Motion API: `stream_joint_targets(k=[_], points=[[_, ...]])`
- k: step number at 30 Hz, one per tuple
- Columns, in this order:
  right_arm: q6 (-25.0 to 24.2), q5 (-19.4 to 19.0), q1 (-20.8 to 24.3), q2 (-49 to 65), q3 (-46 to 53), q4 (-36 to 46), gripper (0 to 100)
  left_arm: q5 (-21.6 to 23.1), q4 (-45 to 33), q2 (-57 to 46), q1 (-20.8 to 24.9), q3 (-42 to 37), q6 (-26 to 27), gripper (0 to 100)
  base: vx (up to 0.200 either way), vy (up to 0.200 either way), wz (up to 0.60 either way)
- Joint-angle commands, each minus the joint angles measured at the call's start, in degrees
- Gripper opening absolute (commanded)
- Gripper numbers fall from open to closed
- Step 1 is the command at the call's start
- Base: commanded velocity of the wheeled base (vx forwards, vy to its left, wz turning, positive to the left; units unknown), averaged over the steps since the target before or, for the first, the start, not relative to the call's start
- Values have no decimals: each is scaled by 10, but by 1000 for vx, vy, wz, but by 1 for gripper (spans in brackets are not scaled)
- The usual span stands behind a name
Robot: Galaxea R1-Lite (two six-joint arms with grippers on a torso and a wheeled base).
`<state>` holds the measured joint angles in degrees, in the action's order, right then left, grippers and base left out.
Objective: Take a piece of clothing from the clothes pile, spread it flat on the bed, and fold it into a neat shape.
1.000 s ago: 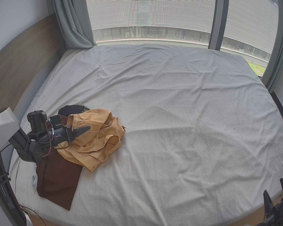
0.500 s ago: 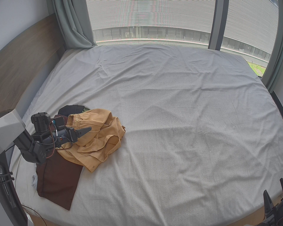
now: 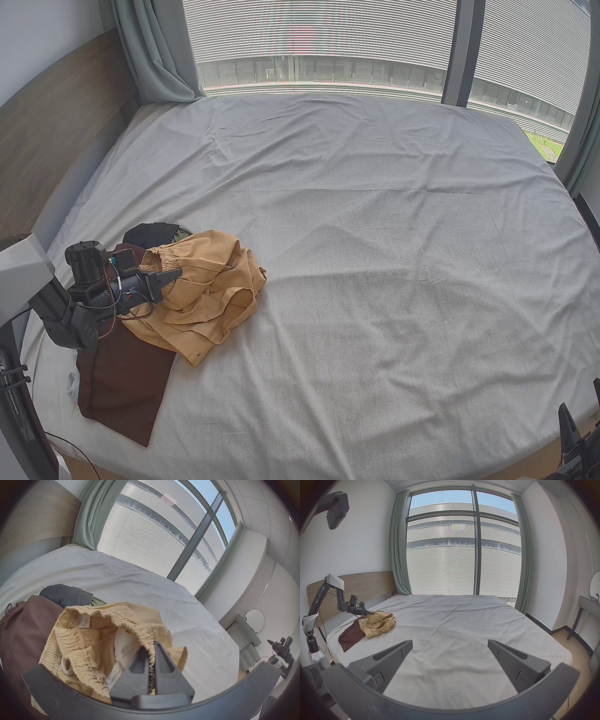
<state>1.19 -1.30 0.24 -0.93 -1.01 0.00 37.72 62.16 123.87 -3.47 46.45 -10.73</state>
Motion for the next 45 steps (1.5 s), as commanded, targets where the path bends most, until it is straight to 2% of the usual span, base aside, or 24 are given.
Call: stream_joint_targets(k=[1,8,10,15,19,30,36,41,45], points=[[0,0,0,9,9,0,100,4,3,-43,0,-33,-25,0,0,0,0],[0,0,0,9,9,0,100,7,34,-80,-4,-91,-35,0,0,0,0],[0,0,0,9,9,0,100,7,67,-104,-2,-127,-64,0,0,0,0],[1,0,0,9,9,-1,100,3,118,-137,0,-160,-143,0,0,0,0],[1,0,0,9,9,0,100,1,148,-154,-3,-179,-173,0,0,0,0],[1,0,0,9,9,-1,100,-1,197,-188,0,-239,-177,0,0,0,0],[1,0,0,9,9,0,100,-3,201,-202,11,-267,-176,0,0,0,0],[1,0,0,9,9,0,100,-21,201,-228,22,-282,-179,0,0,0,0],[1,0,-1,9,9,-1,100,-23,200,-251,31,-290,-201,0,0,0,0]])
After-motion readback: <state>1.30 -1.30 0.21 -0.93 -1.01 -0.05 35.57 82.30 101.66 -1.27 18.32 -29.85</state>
